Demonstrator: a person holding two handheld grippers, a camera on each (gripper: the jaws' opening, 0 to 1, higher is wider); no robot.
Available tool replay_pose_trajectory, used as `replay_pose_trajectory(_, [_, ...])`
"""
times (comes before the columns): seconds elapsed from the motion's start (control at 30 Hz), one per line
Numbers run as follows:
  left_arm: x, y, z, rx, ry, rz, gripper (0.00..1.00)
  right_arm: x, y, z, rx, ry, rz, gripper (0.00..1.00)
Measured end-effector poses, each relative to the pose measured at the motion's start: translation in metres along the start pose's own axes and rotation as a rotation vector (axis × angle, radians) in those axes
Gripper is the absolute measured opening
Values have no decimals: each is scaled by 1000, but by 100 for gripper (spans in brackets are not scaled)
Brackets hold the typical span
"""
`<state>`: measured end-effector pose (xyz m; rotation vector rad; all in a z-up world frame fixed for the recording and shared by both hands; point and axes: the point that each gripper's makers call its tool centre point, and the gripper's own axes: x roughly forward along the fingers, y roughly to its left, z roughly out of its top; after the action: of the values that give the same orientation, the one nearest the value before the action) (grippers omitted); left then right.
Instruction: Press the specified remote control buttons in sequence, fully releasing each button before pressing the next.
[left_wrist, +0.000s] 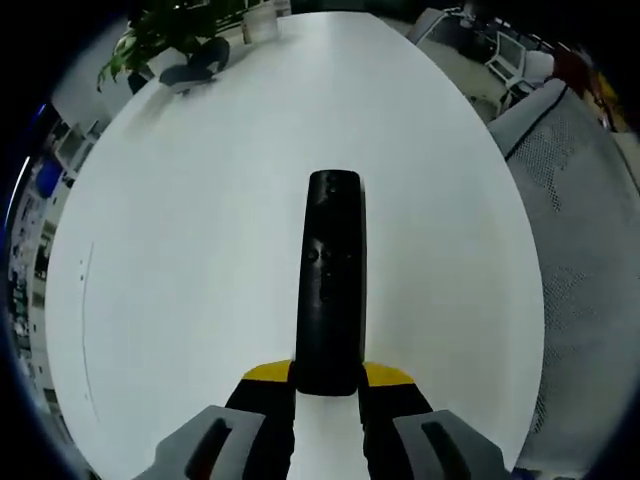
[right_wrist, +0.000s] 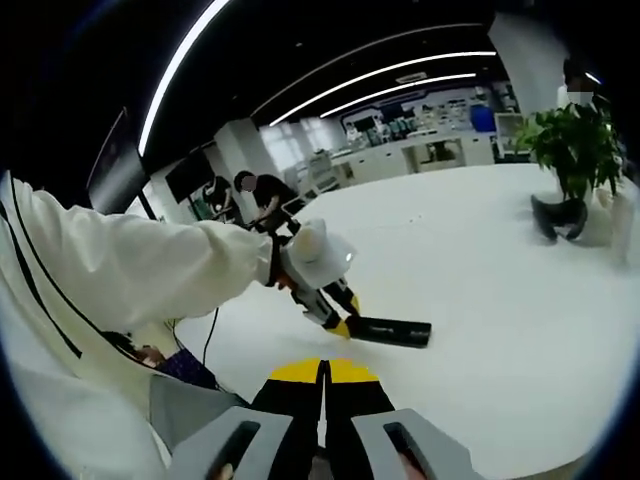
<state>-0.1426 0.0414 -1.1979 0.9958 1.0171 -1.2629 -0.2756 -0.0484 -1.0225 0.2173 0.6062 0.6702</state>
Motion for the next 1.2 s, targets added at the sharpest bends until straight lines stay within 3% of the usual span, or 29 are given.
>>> replay_pose_trajectory(0.4, [-1,-19,-1,1,-6,-3,22,-1,0,-2,-49,27,-4,0])
replay_pose_trajectory(0.83, [-2,-39,-2,15,-14,-7,22,-2,-13,4,-117,49,-25,0])
replay_pose_trajectory(1.2, [-3,-60,-2,5,-23,-6,22,8,-21,-12,-202,148,-1,0])
